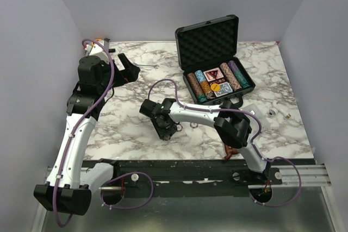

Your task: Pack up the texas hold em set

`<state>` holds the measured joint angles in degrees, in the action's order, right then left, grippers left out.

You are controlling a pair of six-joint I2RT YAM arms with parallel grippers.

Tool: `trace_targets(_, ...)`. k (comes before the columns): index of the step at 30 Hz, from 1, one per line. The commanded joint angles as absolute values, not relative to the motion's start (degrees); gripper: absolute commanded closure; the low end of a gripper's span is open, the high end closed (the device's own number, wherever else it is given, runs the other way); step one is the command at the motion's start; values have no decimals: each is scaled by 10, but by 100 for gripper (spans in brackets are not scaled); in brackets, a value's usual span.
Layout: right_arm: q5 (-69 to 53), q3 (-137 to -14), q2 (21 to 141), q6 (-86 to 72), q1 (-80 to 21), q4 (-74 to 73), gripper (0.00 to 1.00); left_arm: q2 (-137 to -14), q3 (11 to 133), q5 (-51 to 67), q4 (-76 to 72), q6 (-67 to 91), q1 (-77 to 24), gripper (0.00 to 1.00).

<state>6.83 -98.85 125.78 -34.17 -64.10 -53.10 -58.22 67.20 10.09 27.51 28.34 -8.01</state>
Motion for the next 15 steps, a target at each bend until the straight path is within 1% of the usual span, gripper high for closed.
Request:
trace_targets(1, 107, -961, 1229, -357, -645, -501, 72, -578, 680, 112, 270, 282, -83, 1)
trace_targets(5, 128, -973, 1214, -361, -646, -517, 73, -579, 680, 112, 270, 282, -83, 1)
trace_targets(15, 177, -1016, 1234, -341, -644, -535, 73, -578, 679, 110, 269, 282, -83, 2)
